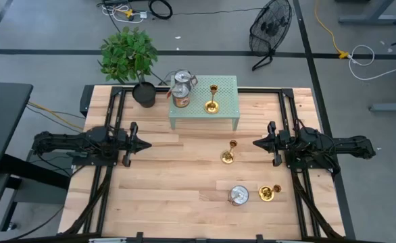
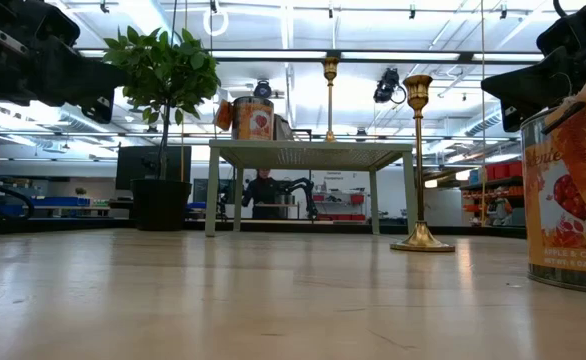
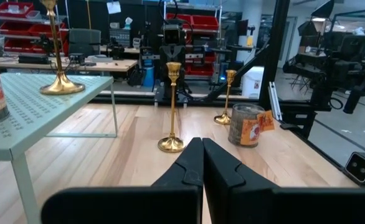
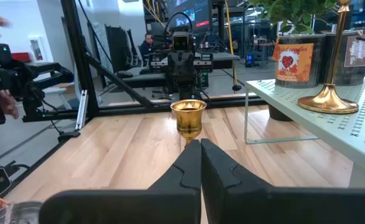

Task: Pick & Place candle stick holders
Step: Put the top left gold candle holder on the shelf

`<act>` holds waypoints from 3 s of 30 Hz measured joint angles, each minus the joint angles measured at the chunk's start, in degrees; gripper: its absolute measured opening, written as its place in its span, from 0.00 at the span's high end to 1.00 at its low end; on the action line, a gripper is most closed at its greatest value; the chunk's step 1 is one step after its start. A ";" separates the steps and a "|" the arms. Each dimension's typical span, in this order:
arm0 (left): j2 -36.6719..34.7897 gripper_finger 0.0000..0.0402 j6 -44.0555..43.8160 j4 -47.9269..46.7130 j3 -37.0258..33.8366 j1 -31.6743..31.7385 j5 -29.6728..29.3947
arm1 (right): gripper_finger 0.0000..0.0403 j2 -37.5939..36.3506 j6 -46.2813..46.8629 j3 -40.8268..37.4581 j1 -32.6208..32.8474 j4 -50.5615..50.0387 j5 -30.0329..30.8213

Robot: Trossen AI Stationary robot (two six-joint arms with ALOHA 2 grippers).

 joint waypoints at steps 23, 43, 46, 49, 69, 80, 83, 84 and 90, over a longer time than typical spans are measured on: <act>0.00 0.99 0.02 1.14 0.00 0.00 -0.35 | 0.99 0.00 -0.01 -0.02 -0.01 0.00 -0.01; 0.00 0.99 0.02 1.14 0.00 0.00 -0.35 | 0.99 0.00 0.00 -0.02 0.00 0.00 -0.01; 0.00 0.99 0.00 1.14 0.00 0.00 -0.35 | 0.99 0.00 -0.02 0.00 -0.02 0.00 0.02; 0.00 0.99 0.00 1.14 0.00 -0.02 -0.35 | 0.99 0.00 -0.01 -0.01 -0.02 0.00 0.02; 0.00 0.99 0.02 1.14 0.00 -0.02 -0.35 | 0.99 0.00 -0.01 -0.01 -0.02 3.49 0.16; 0.00 0.99 0.00 1.13 0.00 -0.01 -0.35 | 1.00 0.00 -0.02 -0.02 -0.02 6.79 1.44; 0.00 0.99 0.00 1.13 0.00 -0.01 -0.35 | 1.00 0.02 -0.02 -0.02 -0.02 8.62 1.42; -0.01 0.99 0.00 1.13 0.00 -0.01 -0.35 | 1.00 0.00 -0.02 -0.02 -0.02 9.20 1.44; 0.00 0.99 0.02 1.13 0.00 0.00 -0.35 | 1.00 0.01 -0.02 -0.01 -0.02 10.74 1.46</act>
